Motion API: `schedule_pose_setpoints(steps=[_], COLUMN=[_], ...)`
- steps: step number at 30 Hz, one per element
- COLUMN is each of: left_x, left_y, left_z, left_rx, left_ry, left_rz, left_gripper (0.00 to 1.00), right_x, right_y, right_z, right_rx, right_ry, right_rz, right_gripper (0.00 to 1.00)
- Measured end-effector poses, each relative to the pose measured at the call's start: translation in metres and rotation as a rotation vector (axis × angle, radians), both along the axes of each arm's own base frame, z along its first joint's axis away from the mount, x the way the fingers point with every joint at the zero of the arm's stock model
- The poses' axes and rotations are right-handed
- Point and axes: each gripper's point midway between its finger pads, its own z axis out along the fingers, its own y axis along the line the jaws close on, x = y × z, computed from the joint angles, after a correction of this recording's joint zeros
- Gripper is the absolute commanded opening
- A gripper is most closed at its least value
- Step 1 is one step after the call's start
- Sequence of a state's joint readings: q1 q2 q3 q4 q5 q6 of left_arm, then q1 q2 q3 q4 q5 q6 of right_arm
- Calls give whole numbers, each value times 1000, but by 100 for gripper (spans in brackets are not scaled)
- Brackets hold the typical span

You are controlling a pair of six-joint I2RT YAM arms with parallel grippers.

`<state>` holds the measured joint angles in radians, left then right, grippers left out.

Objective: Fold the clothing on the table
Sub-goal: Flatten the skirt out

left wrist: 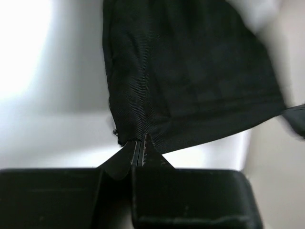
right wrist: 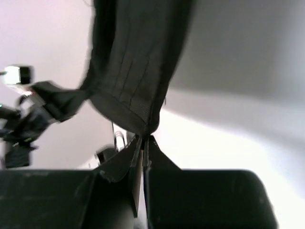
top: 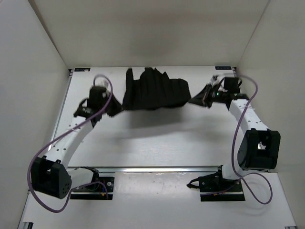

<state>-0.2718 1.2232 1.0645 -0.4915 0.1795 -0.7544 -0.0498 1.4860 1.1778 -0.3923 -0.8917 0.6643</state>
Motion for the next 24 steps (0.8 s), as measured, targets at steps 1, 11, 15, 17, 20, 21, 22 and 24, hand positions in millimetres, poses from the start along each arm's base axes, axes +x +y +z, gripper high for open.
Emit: schedule_pose_setpoints(steps=[1, 11, 15, 17, 20, 21, 22, 24], left_x=[-20, -170, -184, -188, -195, -197, -199, -199], left_y=[2, 13, 14, 14, 14, 14, 15, 15], left_z=[-39, -178, -186, -186, -185, -184, -183, -181], left_rx=[10, -15, -40, -51, -72, -78, -83, -92], left_ry=[92, 441, 455, 454, 452, 452, 452, 447], left_rz=[-9, -68, -61, -59, -55, -50, -45, -39], left_gripper=[0, 0, 0, 0, 0, 0, 0, 0], right_x=[-15, -167, -191, -203, -218, -222, -225, -229], right_y=[3, 12, 10, 9, 6, 5, 4, 0], right_z=[-29, -142, -159, -166, -170, -171, -171, -169], right_rx=[4, -39, -58, -68, -79, -82, -86, -96], right_ry=[81, 481, 529, 561, 593, 601, 603, 599], right_rz=[12, 37, 12, -1, -15, -22, -29, -65], right_gripper=[0, 1, 0, 0, 0, 0, 0, 0])
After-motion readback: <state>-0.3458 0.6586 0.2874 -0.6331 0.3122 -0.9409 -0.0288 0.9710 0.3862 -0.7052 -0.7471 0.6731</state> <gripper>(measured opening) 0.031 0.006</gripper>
